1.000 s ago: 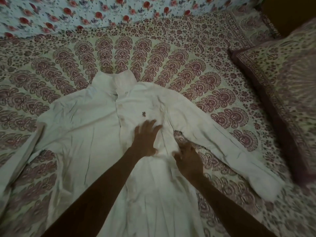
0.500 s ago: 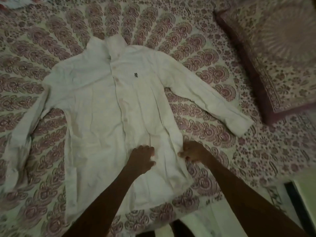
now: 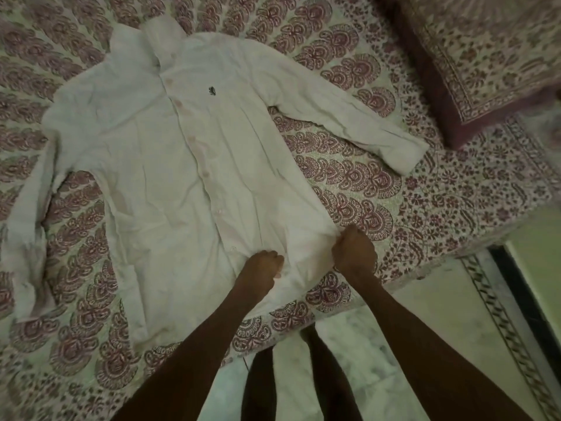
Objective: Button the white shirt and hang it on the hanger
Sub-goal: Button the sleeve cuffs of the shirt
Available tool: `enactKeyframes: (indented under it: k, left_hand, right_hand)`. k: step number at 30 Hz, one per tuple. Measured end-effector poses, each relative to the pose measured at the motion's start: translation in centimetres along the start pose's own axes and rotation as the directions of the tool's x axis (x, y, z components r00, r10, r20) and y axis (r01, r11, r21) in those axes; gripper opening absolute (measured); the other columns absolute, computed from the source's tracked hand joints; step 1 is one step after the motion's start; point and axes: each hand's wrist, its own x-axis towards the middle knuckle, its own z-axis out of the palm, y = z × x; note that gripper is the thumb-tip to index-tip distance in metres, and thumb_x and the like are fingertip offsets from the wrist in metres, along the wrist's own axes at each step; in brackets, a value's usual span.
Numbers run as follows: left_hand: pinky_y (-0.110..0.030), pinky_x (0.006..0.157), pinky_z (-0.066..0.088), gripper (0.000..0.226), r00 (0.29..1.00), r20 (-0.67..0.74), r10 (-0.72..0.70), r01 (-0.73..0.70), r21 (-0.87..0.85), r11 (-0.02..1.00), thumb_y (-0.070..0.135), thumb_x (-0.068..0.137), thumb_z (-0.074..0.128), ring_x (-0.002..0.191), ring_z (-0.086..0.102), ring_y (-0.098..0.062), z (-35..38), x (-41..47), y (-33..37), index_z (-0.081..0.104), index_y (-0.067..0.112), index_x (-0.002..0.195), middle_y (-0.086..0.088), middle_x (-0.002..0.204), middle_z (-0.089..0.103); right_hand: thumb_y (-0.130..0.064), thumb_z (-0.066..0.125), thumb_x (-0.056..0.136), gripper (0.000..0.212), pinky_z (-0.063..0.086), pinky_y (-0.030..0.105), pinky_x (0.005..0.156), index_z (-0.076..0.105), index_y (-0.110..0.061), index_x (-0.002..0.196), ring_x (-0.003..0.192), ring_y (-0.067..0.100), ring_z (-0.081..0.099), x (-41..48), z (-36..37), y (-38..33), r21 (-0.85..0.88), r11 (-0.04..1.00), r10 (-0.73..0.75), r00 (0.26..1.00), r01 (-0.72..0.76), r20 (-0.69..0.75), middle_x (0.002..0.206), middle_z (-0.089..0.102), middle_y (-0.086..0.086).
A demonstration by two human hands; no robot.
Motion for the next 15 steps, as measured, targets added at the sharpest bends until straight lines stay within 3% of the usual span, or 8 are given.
enactKeyframes:
  k: [3, 5, 8, 11, 13, 15]
  left_hand:
    - [-0.039, 0.073, 0.054, 0.016, 0.999, -0.030, -0.011, 0.001, -0.303, 0.953, -0.002, 0.074, 0.063, 0.078, 0.064, -0.022, 0.4, -0.4, 0.3, 0.059, 0.014, 0.074, -0.002, 0.078, 0.060]
    - [-0.038, 0.072, 0.057, 0.019, 1.000, -0.017, -0.009, 0.001, -0.424, 0.906, -0.003, 0.071, 0.067, 0.072, 0.066, -0.019, 0.4, -0.9, 0.1, 0.058, 0.014, 0.068, 0.001, 0.072, 0.061]
    - [-0.033, 0.074, 0.056, 0.010, 0.995, 0.087, 0.037, -0.002, -0.371, 0.929, 0.004, 0.076, 0.074, 0.074, 0.067, -0.016, -0.1, -0.9, -0.7, 0.067, 0.010, 0.074, -0.001, 0.077, 0.069]
    - [-0.030, 0.072, 0.053, 0.006, 0.977, 0.200, 0.078, 0.008, -0.399, 0.917, 0.019, 0.084, 0.070, 0.073, 0.065, -0.014, -0.3, -0.8, -0.9, 0.070, 0.015, 0.080, 0.003, 0.077, 0.068]
    - [-0.032, 0.069, 0.053, 0.008, 0.995, 0.095, 0.039, 0.018, -0.536, 0.844, 0.022, 0.087, 0.065, 0.070, 0.064, -0.013, -0.2, -1.8, -1.2, 0.068, 0.020, 0.080, 0.006, 0.075, 0.067]
    - [-0.031, 0.067, 0.050, 0.010, 0.981, -0.173, -0.092, -0.024, -0.575, 0.818, 0.014, 0.088, 0.063, 0.071, 0.061, -0.012, -0.1, -3.1, -2.0, 0.065, 0.019, 0.079, 0.006, 0.077, 0.065]
  right_hand:
    - [-0.012, 0.056, 0.087, 0.027, 0.052, 0.038, 0.073, 0.052, -0.005, 0.113, 0.095, 0.035, 0.066, 0.3, 0.2, 1.0, -0.035, 0.998, 0.047, 0.998, -0.046, 0.039, 0.105, 0.066, 0.015]
    - [-0.010, 0.054, 0.089, 0.024, 0.052, 0.038, 0.075, 0.054, -0.005, 0.113, 0.097, 0.034, 0.067, 0.7, 0.3, 1.6, -0.056, 0.997, 0.058, 0.997, -0.056, 0.041, 0.106, 0.068, 0.015]
    - [-0.005, 0.053, 0.090, 0.024, 0.051, 0.038, 0.072, 0.055, -0.004, 0.114, 0.096, 0.034, 0.066, 0.8, 1.0, 1.6, -0.057, 0.997, 0.056, 0.998, -0.056, 0.014, 0.105, 0.068, 0.016]
    - [-0.002, 0.059, 0.082, 0.040, 0.052, 0.043, 0.085, 0.050, -0.005, 0.122, 0.108, 0.035, 0.058, 0.5, 1.9, 1.6, -0.184, 0.982, -0.044, 0.996, 0.029, -0.080, 0.116, 0.062, 0.017]
    - [0.002, 0.058, 0.077, 0.044, 0.049, 0.046, 0.088, 0.051, -0.006, 0.119, 0.110, 0.035, 0.053, -0.3, 2.0, 0.6, -0.286, 0.954, -0.141, 0.976, 0.089, -0.166, 0.118, 0.058, 0.017]
    - [0.003, 0.055, 0.079, 0.036, 0.050, 0.042, 0.080, 0.058, -0.009, 0.112, 0.098, 0.029, 0.056, -1.5, 2.2, -0.9, -0.211, 0.953, -0.263, 0.941, 0.218, -0.214, 0.109, 0.062, 0.012]
